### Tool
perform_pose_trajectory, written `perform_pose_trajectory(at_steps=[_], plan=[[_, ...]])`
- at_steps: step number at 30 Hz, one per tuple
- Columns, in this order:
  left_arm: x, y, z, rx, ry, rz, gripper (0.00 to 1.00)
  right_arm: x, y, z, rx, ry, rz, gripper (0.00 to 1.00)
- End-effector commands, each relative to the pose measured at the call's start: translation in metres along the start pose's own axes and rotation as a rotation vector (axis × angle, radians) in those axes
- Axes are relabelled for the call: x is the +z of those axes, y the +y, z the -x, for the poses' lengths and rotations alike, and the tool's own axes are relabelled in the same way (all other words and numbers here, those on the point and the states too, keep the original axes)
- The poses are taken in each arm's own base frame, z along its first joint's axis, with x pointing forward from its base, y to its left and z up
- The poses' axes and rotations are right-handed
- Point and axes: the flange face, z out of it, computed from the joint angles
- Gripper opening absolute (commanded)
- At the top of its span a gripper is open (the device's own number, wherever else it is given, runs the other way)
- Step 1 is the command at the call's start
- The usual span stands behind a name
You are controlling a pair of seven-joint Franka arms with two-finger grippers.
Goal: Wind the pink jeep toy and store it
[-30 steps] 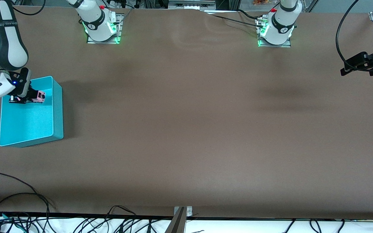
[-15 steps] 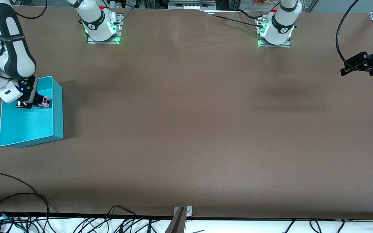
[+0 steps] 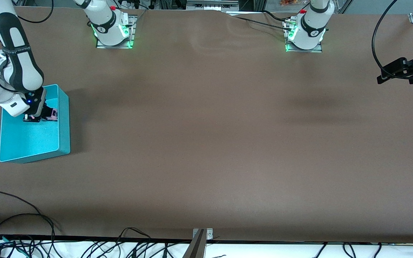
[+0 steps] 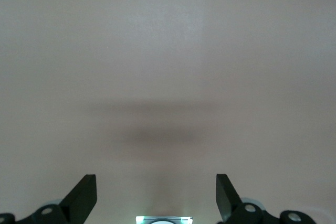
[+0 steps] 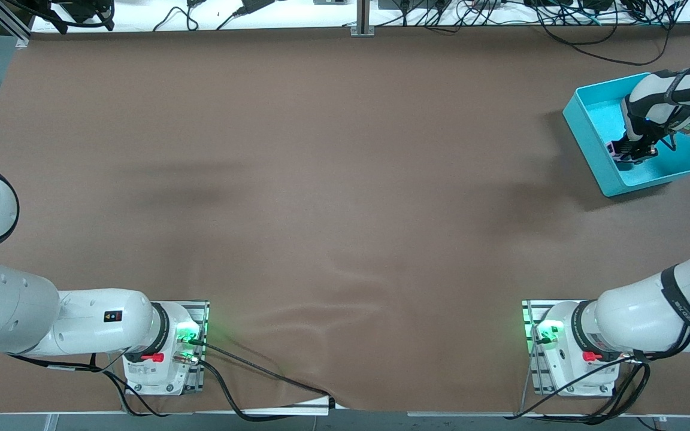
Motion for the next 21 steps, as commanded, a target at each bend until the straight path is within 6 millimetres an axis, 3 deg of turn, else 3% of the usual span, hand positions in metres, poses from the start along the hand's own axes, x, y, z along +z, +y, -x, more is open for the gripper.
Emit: perform_pose_trajectory(at_steps=[1, 4, 8, 13, 17, 21], plan=[[-0.006, 0.0, -0.002, 0.002, 0.01, 0.005, 1.0, -0.003, 0.007, 0.002, -0.017, 0.004, 0.026, 0.25], [-0.005, 0.0, -0.003, 0.003, 0.008, 0.005, 1.0, 0.001, 0.007, 0.003, -0.016, 0.0, 0.025, 0.3], [-0.005, -0.001, -0.003, 0.001, 0.008, 0.004, 1.0, 0.003, 0.007, 0.003, 0.012, 0.016, 0.031, 0.56], [-0.005, -0.001, -0.003, 0.001, 0.008, 0.004, 1.0, 0.0, 0.007, 0.002, 0.011, 0.021, 0.03, 0.75], [-0.005, -0.002, -0.003, 0.0, 0.008, 0.004, 1.0, -0.004, 0.008, 0.002, 0.012, 0.025, 0.035, 0.85], [-0.006, -0.003, -0.003, -0.001, 0.01, 0.006, 1.0, -0.018, 0.012, -0.003, 0.009, 0.034, 0.056, 0.88]])
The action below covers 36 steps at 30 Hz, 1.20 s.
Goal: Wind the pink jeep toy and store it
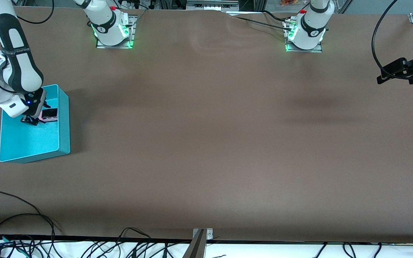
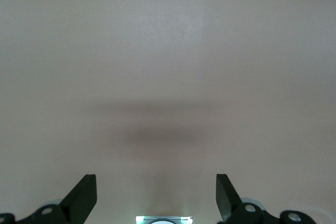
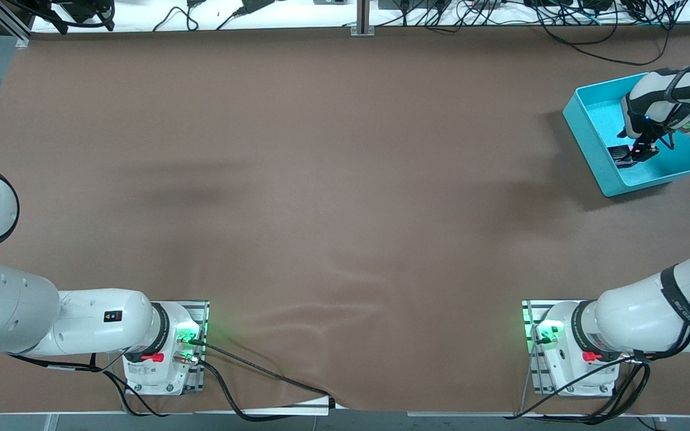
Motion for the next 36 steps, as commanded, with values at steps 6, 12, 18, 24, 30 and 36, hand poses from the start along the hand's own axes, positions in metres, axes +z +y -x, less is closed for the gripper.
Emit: perform_pose_trajectory(at_steps=[6, 12, 18, 24, 30, 36], plan=[[-0.003, 0.0, -0.005, 0.003, 0.003, 0.006, 1.0, -0.044, 0.015, -0.007, 0.049, 0.072, 0.042, 1.0], [-0.002, -0.002, -0.006, 0.0, 0.002, 0.006, 1.0, -0.09, 0.035, -0.013, 0.141, 0.116, 0.041, 1.0], [-0.002, -0.001, -0.006, 0.0, 0.004, 0.007, 1.0, -0.128, 0.059, -0.039, 0.262, 0.16, -0.022, 1.0], [-0.004, -0.001, -0.007, 0.001, 0.008, 0.008, 1.0, -0.172, 0.079, -0.079, 0.408, 0.184, -0.01, 1.0], [-0.004, -0.001, -0.007, 0.001, 0.008, 0.007, 1.0, -0.21, 0.08, -0.088, 0.568, 0.208, 0.016, 1.0], [-0.005, -0.001, -0.007, 0.001, 0.01, 0.007, 1.0, -0.253, 0.089, -0.105, 0.755, 0.213, -0.03, 1.0]])
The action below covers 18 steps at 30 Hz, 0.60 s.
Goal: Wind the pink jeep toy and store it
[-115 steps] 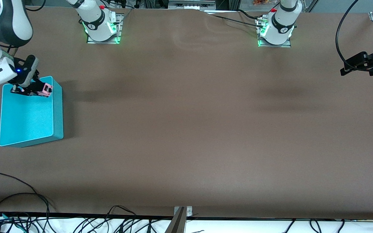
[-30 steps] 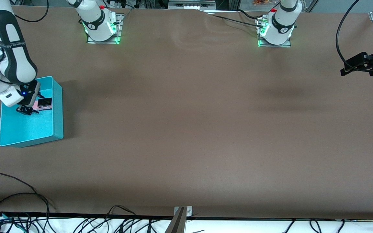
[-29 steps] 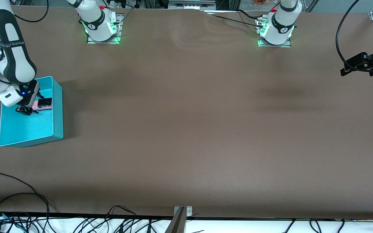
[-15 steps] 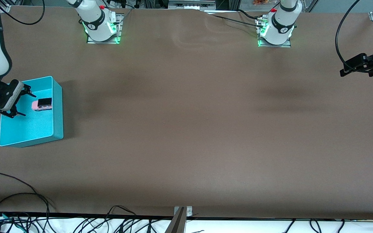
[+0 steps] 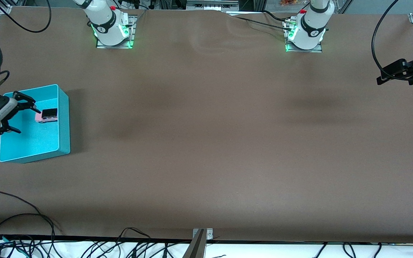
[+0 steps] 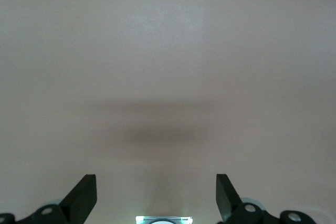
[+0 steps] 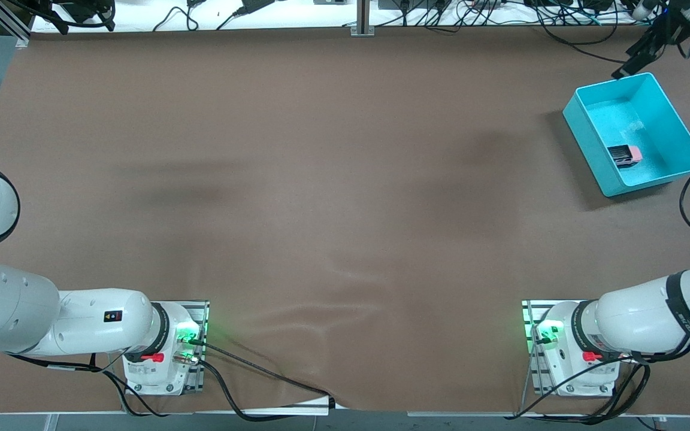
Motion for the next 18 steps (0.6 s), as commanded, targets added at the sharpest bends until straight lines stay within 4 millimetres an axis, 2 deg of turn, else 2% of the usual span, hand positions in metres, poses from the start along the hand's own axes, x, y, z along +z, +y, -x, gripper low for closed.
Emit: perform_pose_trajectory(at_steps=[1, 5, 13, 18], plan=[[-0.006, -0.001, -0.005, 0.001, 0.011, 0.007, 1.0, -0.042, -0.005, -0.02, 0.179, 0.003, -0.034, 1.0], [-0.005, -0.001, -0.006, 0.001, 0.01, 0.007, 1.0, -0.058, -0.013, -0.04, 0.286, -0.026, -0.037, 1.0], [-0.005, -0.001, -0.006, 0.001, 0.01, 0.007, 1.0, -0.071, -0.034, -0.084, 0.464, -0.048, 0.021, 1.0], [-0.006, -0.001, -0.006, 0.001, 0.011, 0.007, 1.0, -0.078, -0.046, -0.096, 0.593, -0.077, 0.033, 1.0]])
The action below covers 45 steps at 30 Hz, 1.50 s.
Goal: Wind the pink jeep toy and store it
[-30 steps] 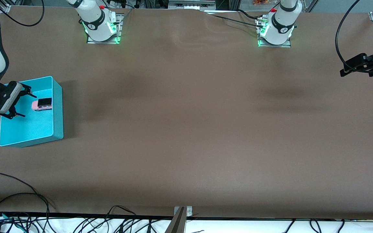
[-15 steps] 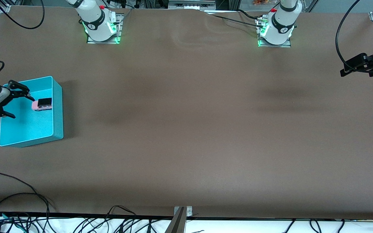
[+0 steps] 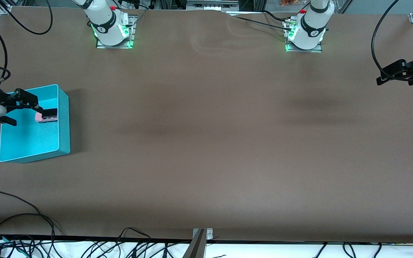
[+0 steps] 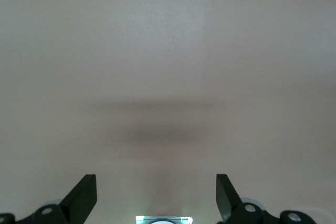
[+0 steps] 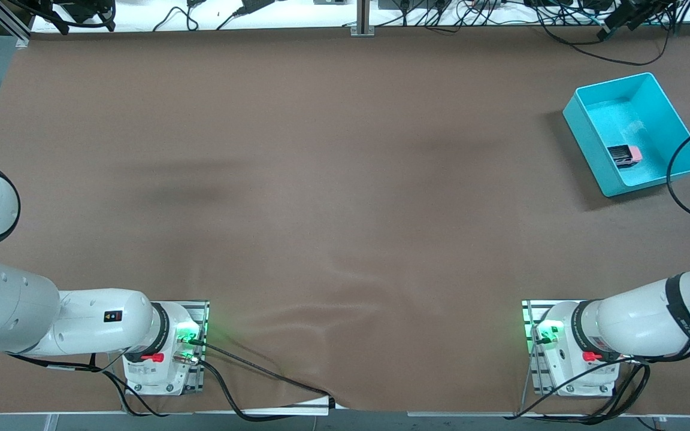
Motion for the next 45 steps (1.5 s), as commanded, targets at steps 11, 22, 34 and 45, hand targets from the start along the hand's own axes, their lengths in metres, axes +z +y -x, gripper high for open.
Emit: perform_pose_trajectory(at_steps=[11, 22, 34, 45], plan=[[-0.007, -0.001, -0.005, 0.001, 0.013, 0.007, 1.0, -0.055, -0.027, -0.012, 0.422, -0.06, 0.013, 1.0], [-0.008, -0.001, -0.004, 0.001, 0.015, 0.007, 1.0, -0.078, -0.032, -0.016, 0.382, -0.061, 0.142, 1.0], [-0.008, -0.003, -0.004, -0.002, 0.015, 0.006, 1.0, -0.074, -0.032, -0.016, 0.387, -0.102, 0.141, 1.0], [-0.007, -0.003, -0.004, -0.002, 0.013, 0.006, 1.0, -0.073, -0.038, -0.018, 0.383, -0.105, 0.132, 1.0]])
